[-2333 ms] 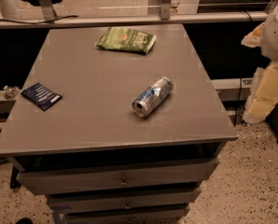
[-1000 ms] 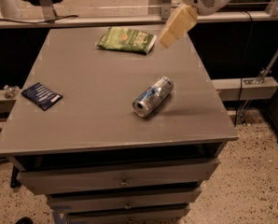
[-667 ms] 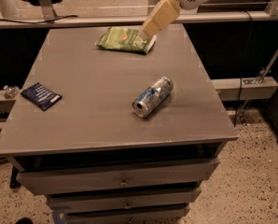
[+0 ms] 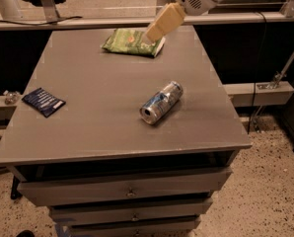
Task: Pick green jalapeno chip bag
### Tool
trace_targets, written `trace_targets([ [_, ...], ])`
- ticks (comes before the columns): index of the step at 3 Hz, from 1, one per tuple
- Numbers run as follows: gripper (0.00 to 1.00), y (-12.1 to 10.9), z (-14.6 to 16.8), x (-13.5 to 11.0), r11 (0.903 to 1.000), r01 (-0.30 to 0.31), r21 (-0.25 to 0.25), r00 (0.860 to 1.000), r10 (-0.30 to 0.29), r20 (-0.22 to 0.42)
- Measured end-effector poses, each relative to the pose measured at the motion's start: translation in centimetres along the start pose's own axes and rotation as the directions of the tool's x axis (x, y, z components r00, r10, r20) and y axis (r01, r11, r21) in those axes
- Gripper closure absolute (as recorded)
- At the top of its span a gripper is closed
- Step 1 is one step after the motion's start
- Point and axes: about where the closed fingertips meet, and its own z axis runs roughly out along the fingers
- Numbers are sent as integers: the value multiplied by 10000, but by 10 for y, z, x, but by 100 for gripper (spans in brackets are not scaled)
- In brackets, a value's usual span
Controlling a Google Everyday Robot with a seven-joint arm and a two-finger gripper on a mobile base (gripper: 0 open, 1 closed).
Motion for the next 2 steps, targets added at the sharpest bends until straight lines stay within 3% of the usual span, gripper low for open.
trace_targets([
  [1,0,8,49,22,9972,-664,353,9976,657,207],
  [2,0,-3,95,31,9875,-1324,857,9893,1262,739],
])
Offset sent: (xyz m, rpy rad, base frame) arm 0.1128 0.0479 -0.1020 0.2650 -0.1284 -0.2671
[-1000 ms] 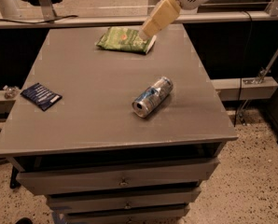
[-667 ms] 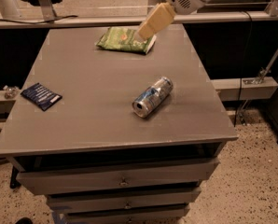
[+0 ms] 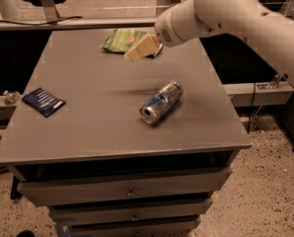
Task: Pick green jalapeno chip bag
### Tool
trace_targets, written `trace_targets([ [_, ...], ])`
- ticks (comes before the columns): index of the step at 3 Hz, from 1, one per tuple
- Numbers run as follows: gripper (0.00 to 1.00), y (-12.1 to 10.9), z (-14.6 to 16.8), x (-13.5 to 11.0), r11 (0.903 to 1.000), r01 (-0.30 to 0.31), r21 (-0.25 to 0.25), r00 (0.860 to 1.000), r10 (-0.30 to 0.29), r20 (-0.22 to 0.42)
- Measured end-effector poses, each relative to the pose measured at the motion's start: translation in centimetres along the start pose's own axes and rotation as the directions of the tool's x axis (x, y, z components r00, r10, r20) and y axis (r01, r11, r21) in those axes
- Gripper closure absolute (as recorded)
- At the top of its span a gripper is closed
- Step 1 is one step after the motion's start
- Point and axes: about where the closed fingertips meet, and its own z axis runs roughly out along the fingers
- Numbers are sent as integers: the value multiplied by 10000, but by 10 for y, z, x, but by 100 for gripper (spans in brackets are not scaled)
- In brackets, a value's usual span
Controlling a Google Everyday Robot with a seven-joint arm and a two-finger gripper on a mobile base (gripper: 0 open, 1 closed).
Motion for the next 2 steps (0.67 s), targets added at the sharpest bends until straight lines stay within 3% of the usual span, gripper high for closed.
trace_targets([
  [1,0,-24,45,0,9967,-558,597,9961,514,721],
  [2,0,-50,83,4,9930,-833,841,9916,741,1061],
])
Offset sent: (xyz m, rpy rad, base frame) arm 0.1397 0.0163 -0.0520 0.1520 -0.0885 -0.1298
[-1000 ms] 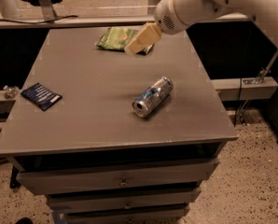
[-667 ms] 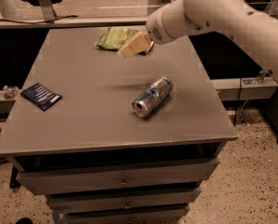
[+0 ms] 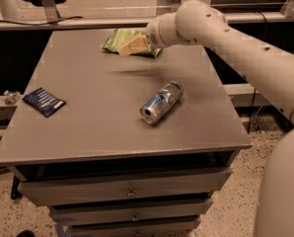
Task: Pick green jalapeno chip bag
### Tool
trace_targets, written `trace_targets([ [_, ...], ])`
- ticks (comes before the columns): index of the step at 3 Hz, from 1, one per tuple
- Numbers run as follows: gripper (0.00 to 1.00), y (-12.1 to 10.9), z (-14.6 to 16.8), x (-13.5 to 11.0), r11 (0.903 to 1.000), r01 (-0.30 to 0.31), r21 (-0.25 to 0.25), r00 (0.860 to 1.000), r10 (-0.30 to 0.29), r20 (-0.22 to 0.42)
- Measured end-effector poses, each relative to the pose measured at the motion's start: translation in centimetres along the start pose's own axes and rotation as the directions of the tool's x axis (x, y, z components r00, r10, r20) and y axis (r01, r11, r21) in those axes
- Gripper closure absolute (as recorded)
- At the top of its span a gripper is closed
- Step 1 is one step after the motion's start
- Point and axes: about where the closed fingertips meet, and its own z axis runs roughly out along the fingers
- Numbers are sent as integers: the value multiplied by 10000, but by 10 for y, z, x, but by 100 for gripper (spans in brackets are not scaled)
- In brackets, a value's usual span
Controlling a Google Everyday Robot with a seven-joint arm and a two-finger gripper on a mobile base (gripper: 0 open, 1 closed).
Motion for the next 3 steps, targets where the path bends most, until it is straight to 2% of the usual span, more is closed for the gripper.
trace_targets([
  [2,0,-25,40,39,9995,26,-305,9984,-43,-560],
  [3,17,-29,46,53,9991,-20,-427,9971,-13,-766],
])
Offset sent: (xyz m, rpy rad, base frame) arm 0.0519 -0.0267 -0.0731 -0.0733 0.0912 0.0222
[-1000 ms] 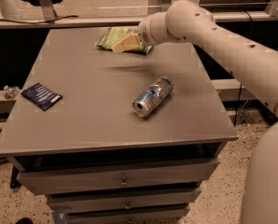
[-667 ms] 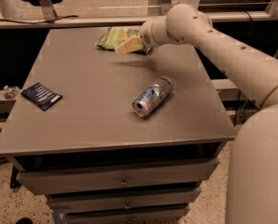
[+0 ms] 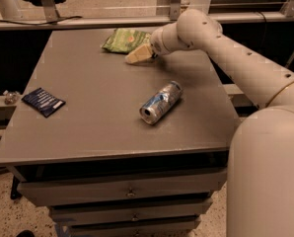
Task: Pick green jalapeno chip bag
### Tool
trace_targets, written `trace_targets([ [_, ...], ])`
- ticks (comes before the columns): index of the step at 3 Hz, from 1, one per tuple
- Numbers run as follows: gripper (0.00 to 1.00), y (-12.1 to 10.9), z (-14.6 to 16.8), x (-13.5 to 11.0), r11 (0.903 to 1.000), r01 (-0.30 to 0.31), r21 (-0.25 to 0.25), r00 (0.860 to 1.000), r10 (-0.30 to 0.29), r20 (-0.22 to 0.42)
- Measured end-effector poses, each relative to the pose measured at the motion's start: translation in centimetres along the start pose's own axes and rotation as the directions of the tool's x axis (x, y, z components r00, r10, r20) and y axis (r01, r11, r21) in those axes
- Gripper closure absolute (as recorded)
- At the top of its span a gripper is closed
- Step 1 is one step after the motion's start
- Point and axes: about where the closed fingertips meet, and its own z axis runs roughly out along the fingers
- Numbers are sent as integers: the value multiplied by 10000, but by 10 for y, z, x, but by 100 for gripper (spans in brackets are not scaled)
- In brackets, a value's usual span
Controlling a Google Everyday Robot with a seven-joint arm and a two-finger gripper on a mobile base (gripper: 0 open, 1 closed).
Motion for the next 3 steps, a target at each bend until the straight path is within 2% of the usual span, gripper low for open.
trace_targets([
  [1,41,-5,1,3,10000,-78,6,10000,78,-28],
  [3,87,-17,-14,-16,9994,-295,178,9976,283,638],
])
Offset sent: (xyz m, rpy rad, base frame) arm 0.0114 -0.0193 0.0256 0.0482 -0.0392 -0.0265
